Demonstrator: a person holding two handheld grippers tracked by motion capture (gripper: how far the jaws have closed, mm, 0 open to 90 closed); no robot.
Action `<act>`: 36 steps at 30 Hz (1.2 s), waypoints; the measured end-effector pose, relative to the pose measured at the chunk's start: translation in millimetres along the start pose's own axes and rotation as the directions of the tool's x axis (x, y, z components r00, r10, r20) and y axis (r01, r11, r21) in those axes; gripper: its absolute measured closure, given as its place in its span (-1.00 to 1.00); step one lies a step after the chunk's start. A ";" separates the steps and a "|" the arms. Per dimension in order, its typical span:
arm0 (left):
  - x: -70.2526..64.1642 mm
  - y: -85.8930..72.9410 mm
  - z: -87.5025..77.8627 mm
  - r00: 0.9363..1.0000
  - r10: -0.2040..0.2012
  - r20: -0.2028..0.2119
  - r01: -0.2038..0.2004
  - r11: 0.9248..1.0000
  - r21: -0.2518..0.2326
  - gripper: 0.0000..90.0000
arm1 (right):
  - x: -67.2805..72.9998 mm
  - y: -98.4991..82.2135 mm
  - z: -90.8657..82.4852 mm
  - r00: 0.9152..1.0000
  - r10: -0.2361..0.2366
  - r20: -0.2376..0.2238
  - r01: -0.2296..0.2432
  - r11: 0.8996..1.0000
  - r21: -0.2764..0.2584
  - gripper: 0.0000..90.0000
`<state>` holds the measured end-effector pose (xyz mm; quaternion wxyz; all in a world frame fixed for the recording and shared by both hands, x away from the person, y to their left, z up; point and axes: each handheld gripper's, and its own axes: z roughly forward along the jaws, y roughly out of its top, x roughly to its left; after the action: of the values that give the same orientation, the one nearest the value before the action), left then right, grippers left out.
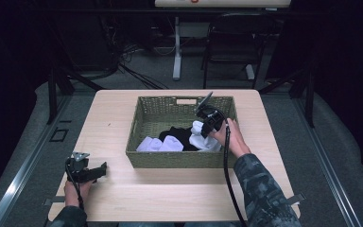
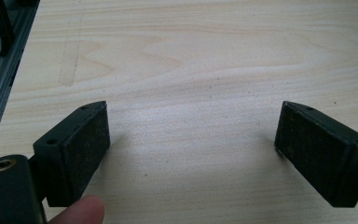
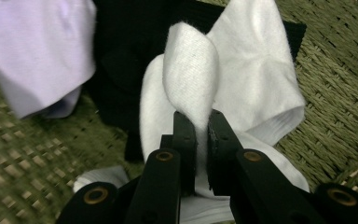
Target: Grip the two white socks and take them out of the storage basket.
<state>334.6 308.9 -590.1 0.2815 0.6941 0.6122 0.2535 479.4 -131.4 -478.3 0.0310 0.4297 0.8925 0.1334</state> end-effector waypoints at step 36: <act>0.4 0.3 -0.2 1.000 -0.004 0.007 0.004 1.000 0.004 -0.78 | -1.4 31.5 -84.2 0.997 -0.071 -0.023 0.071 0.997 0.026 0.87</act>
<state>334.7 309.3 -589.7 0.2825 0.6945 0.6130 0.2492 489.9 -131.6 -388.9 0.0200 0.3966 0.9092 0.1249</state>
